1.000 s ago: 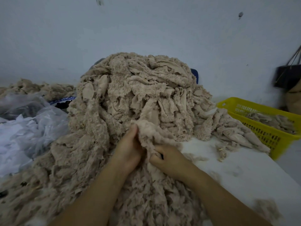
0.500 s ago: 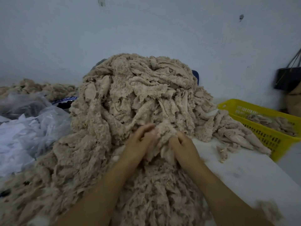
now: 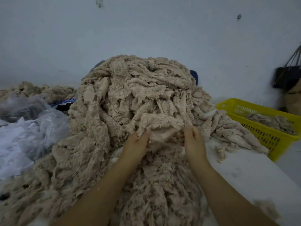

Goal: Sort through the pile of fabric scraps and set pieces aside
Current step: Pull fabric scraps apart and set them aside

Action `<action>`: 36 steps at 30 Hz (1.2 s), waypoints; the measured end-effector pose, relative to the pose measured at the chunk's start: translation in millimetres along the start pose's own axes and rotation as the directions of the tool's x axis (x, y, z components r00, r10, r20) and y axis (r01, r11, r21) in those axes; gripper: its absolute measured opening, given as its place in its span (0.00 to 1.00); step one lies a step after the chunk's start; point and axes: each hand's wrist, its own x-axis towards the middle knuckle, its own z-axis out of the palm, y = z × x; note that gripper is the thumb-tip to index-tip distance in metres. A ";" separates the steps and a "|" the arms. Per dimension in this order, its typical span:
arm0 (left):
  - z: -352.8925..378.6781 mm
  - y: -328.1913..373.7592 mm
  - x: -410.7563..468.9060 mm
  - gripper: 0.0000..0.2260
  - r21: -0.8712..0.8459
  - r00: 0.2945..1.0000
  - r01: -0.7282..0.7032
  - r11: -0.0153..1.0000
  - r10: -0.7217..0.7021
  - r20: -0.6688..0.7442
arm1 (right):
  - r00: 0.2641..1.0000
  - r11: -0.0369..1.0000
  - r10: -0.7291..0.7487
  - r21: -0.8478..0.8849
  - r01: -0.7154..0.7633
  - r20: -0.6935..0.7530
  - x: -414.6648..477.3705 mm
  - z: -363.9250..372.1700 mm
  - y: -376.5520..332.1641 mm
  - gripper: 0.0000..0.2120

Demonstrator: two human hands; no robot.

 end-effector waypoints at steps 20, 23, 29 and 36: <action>108.1 -9.5 28.2 0.28 0.386 0.952 -0.161 0.908 0.039 0.304 | 0.945 0.959 0.164 -0.179 -0.220 -0.283 121.2 -78.4 20.2 0.15; 109.0 -5.4 26.7 0.29 0.356 0.956 -0.149 0.922 0.042 0.292 | 0.944 0.998 0.064 0.007 -0.066 -0.322 123.6 -78.9 17.3 0.16; 104.9 2.2 18.6 0.34 0.252 0.982 -0.060 0.966 0.012 0.189 | 0.994 0.978 0.070 -0.190 -0.086 -0.086 88.4 -28.7 -0.9 0.13; 87.6 31.6 11.7 0.23 -0.372 0.973 0.203 0.906 -0.145 0.178 | 0.968 0.981 0.055 -0.192 -0.007 0.247 26.3 5.9 1.5 0.08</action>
